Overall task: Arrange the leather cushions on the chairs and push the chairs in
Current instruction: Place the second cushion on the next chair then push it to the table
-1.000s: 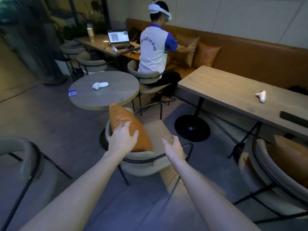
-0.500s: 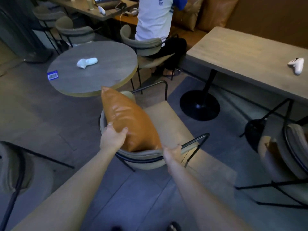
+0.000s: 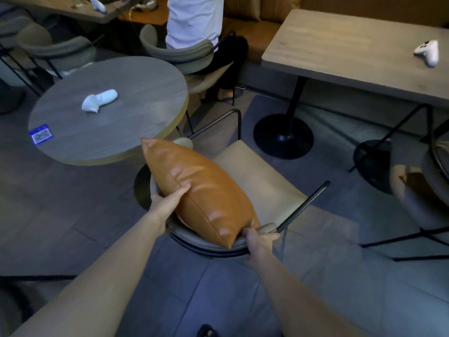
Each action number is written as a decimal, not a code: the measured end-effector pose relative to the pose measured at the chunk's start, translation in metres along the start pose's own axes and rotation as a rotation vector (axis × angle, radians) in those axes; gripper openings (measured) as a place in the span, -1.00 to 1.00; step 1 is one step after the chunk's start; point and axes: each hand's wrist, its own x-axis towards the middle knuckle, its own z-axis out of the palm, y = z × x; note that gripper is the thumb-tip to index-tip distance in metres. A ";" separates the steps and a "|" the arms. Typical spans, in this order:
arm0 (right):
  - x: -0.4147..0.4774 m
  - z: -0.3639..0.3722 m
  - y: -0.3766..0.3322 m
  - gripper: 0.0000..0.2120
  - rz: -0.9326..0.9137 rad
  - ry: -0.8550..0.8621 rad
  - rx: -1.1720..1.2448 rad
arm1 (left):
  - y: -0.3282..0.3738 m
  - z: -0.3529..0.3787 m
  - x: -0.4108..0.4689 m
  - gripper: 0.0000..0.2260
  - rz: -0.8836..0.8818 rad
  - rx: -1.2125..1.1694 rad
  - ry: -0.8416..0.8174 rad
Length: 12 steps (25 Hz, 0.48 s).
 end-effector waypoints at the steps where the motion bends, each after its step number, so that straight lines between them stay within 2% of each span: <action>1: 0.001 0.001 0.000 0.14 -0.022 0.044 -0.030 | 0.006 -0.002 0.008 0.18 -0.026 0.001 -0.014; 4: 0.008 -0.003 0.001 0.06 -0.068 0.080 -0.067 | 0.020 0.004 0.022 0.30 -0.094 0.038 -0.067; 9: 0.014 -0.010 -0.008 0.08 -0.093 0.041 -0.043 | 0.021 0.030 0.032 0.12 -0.005 0.065 -0.008; 12: 0.029 -0.016 -0.027 0.21 -0.130 -0.002 -0.004 | 0.022 0.037 0.036 0.08 0.009 0.066 -0.049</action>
